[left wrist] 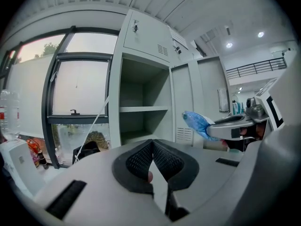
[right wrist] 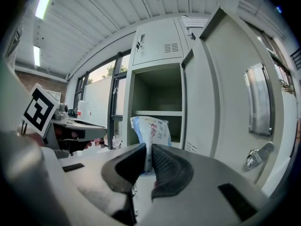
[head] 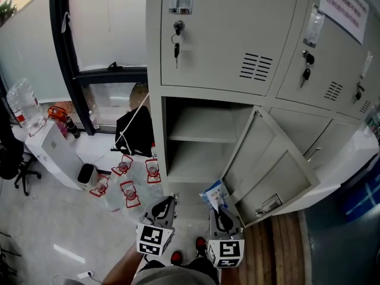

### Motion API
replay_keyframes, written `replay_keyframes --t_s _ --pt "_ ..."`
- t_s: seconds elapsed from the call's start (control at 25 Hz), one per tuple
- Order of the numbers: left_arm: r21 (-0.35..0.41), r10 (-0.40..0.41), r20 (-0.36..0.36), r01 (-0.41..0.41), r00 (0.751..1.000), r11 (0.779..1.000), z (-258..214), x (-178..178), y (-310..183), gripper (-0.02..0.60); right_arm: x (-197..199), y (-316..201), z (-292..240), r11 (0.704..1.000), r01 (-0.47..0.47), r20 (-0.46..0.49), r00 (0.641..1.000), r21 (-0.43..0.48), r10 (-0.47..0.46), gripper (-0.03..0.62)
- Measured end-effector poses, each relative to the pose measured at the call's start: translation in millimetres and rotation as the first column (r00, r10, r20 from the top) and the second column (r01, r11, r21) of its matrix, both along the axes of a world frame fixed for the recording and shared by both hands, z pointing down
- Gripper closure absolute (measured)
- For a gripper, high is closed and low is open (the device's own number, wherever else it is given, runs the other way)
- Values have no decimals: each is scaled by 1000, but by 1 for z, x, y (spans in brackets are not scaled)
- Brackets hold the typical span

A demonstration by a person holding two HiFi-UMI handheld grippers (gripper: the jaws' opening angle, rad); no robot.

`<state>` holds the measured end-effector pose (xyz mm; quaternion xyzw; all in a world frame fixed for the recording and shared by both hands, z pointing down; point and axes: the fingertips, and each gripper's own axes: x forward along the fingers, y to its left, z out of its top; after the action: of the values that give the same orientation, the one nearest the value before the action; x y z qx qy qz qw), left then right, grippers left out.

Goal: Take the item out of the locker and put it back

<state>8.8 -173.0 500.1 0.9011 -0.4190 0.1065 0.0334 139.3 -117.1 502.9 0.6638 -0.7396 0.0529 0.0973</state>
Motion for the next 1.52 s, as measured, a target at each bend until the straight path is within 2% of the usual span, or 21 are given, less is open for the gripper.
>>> replay_keyframes --t_s 0.36,0.52,0.84,1.16,1.52 --pt "13 -16 -5 16 1000 1000 -5 -3 -4 558 -2 -4 -4 1000 12 -10 1000 8 -12 551" --pt "24 -36 -6 36 999 999 -8 -6 -10 558 -8 -18 -20 997 48 -56 997 52 -45 551" --pt "34 -104 -9 104 995 994 -15 -21 -26 558 -19 -75 -68 983 131 -220 970 129 -101 551" --pt "32 -193 -15 194 981 981 -16 -41 -46 558 -27 -137 -106 965 196 -326 936 171 -133 549" --pt "32 -288 -22 289 957 957 -21 -62 -63 558 -39 -196 -120 948 264 -329 924 176 -196 548"
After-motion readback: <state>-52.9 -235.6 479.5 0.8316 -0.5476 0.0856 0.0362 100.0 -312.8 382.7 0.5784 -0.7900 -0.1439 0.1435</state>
